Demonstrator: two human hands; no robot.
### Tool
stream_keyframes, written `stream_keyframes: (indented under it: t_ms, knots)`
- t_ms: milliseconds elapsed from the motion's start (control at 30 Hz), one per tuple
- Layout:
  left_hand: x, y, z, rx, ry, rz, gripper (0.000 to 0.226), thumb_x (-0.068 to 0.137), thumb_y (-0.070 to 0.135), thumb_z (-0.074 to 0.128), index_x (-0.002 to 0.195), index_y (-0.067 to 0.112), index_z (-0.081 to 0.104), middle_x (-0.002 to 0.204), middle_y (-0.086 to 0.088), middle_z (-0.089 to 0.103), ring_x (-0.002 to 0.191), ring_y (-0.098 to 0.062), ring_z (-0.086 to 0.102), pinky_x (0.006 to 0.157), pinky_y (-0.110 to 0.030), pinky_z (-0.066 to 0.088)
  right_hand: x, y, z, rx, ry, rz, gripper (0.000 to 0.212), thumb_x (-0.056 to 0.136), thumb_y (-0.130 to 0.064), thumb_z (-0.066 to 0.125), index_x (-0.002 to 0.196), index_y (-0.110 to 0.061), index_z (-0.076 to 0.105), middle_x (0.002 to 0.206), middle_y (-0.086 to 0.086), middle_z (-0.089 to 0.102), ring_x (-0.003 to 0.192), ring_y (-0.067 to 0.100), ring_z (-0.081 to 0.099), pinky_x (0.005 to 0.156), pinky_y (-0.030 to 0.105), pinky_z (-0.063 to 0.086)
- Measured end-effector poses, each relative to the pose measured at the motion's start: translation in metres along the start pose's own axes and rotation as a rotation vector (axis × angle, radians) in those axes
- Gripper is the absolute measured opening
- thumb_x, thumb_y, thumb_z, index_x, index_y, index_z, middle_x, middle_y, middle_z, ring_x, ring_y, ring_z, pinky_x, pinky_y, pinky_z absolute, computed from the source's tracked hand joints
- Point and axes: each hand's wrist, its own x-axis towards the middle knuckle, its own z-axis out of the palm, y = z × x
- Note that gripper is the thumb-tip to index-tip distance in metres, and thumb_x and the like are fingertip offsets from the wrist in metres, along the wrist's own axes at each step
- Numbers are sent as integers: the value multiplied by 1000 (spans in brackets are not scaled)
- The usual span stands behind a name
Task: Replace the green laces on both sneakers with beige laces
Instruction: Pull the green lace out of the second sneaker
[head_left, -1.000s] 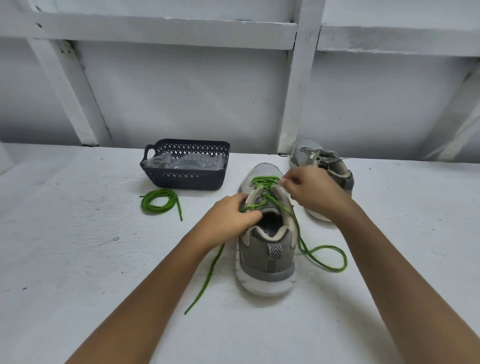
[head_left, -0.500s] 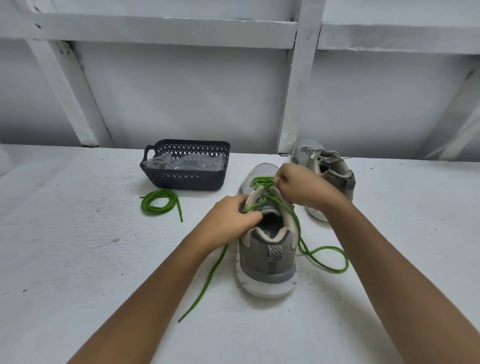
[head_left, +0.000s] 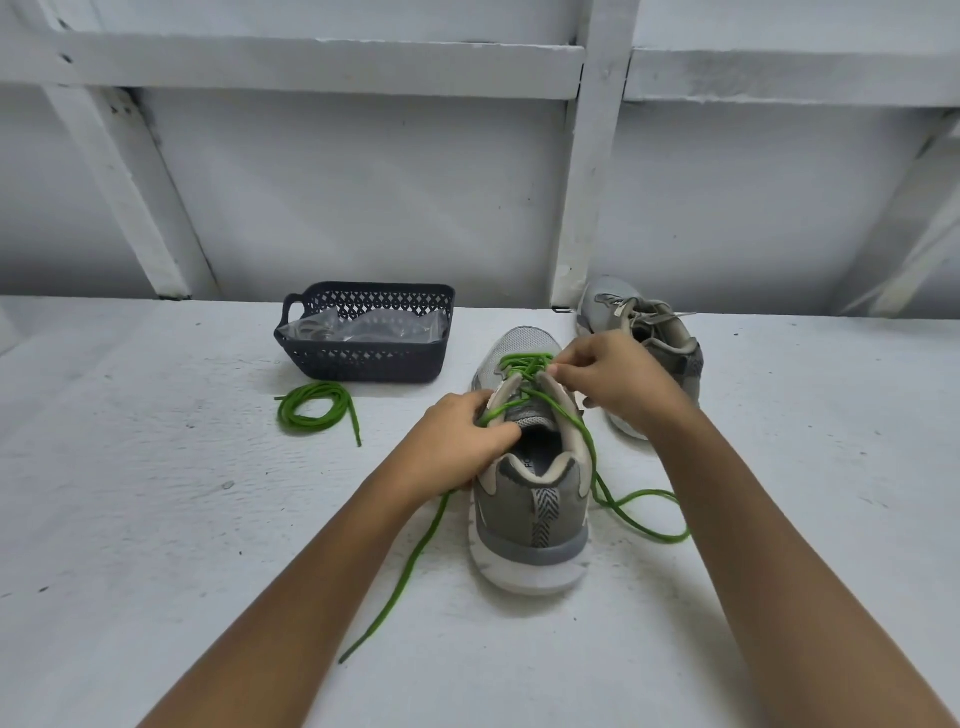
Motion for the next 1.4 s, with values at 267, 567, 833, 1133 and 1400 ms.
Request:
stream_keyframes:
  t_ms: [267,567,833,1133,1400]
  knots:
    - [3,-4,1,-10,0,12,37,73,38,51,98,15,65,93,-7,66,84,-22,63,62,-29,48,11,-2,14,307,170,107,30,99,-20,46,72,-15,59,70,4,60,65,16,58,73,42,54]
    - [5,-5,9,-61,32,71,44,72,36,49,111,17,61,115,-1,53,106,-11,50,77,-7,36,0,3,-4,105,-19,47,20,90,-20,63,87,-2,71,74,10,62,70,17,56,55,21,48]
    - [4,-5,5,-81,20,112,24,82,24,52,102,18,64,93,2,62,88,-15,58,63,-8,39,-1,-7,-4,616,31,204,41,100,-38,40,82,-7,61,63,3,56,54,12,59,60,28,51]
    - [5,-6,6,-80,26,99,46,67,36,45,108,24,63,105,3,61,95,-11,57,73,-14,41,-4,2,0,367,54,99,28,97,-16,51,73,-9,62,64,3,60,55,11,57,47,16,49]
    - [6,-6,7,-89,37,108,42,66,34,45,101,19,64,97,2,63,90,-13,58,70,-17,42,-7,-6,-5,527,85,200,37,99,-36,44,81,-9,61,67,3,57,56,12,54,49,22,46]
